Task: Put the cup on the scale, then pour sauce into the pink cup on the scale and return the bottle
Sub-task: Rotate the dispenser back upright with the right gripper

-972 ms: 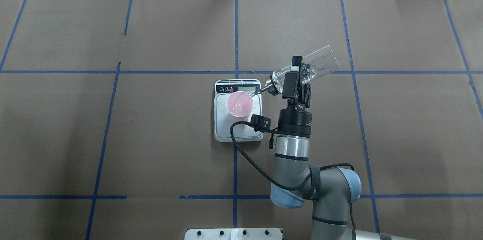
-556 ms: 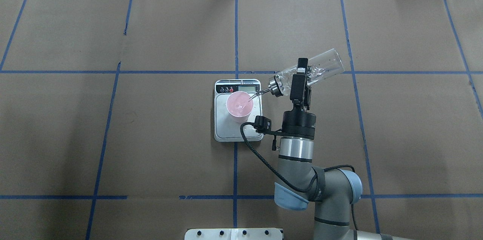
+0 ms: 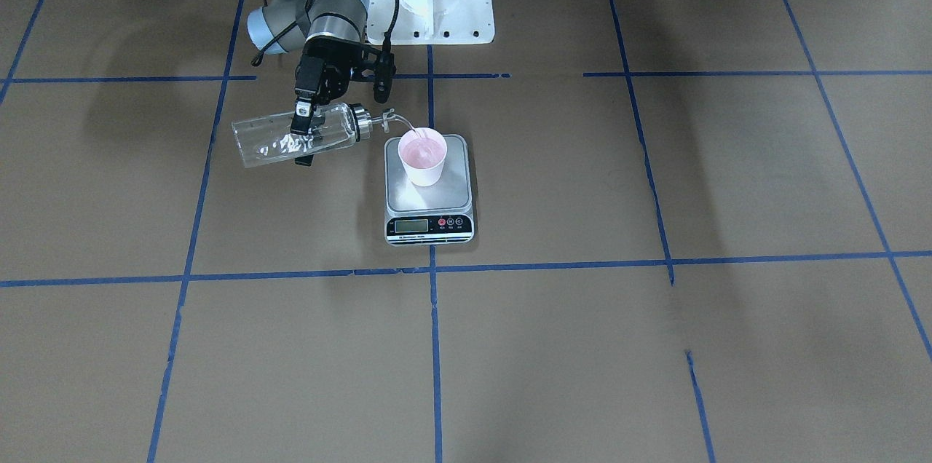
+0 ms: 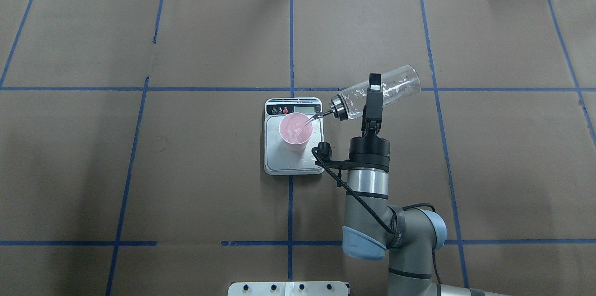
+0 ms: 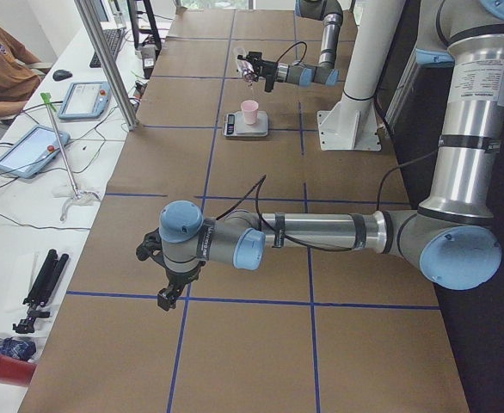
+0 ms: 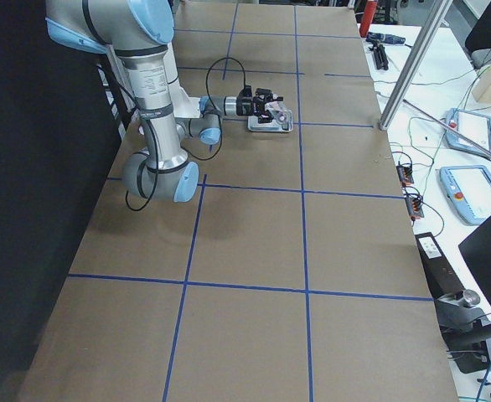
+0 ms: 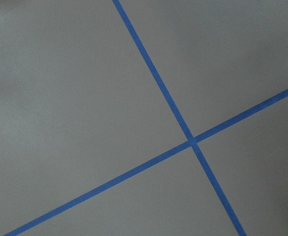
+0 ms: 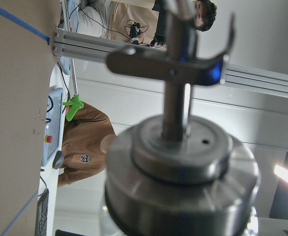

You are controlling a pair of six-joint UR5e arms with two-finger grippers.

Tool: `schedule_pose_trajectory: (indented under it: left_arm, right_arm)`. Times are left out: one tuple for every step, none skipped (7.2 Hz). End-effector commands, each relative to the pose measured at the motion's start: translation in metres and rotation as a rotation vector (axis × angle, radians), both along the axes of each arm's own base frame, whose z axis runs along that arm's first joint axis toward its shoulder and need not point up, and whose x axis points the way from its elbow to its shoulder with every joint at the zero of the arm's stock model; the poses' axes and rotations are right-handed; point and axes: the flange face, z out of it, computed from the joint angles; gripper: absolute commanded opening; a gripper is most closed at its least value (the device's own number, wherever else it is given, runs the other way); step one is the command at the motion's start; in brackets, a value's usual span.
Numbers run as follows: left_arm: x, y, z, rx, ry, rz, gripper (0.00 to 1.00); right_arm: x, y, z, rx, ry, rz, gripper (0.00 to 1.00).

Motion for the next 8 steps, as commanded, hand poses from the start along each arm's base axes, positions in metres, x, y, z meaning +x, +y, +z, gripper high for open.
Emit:
schedule_pose_trajectory:
  left_arm:
    - [-0.001,0.0,-0.003,0.006,0.0,-0.001,1.0]
    - [-0.001,-0.001,-0.004,0.007,0.0,-0.001,1.0]
    - [-0.001,0.0,-0.004,0.007,0.0,-0.003,1.0]
    - [-0.003,0.0,-0.004,0.009,0.0,-0.006,1.0]
    - [-0.003,0.0,-0.006,0.012,0.0,-0.006,1.0]
    - [-0.003,0.0,-0.006,0.012,0.0,-0.006,1.0]
    - [-0.003,0.0,-0.006,0.013,0.0,-0.005,1.0]
    - [-0.003,0.0,-0.006,0.013,0.0,-0.005,1.0]
  right_arm:
    - [-0.005,-0.001,0.002,0.0,-0.19,-0.056,0.0]
    - [-0.009,0.0,0.007,0.001,-0.249,-0.068,0.0]
    - [-0.011,0.001,0.007,0.002,-0.285,-0.076,0.0]
    - [-0.014,0.002,0.008,-0.007,-0.365,-0.103,0.0]
    - [-0.016,0.004,0.008,-0.009,-0.462,-0.123,0.0]
    - [-0.016,0.005,0.008,-0.011,-0.569,-0.143,0.0]
    - [-0.016,0.006,0.006,-0.034,-0.645,-0.185,0.0]
    - [-0.017,0.006,0.006,-0.042,-0.766,-0.2,0.0]
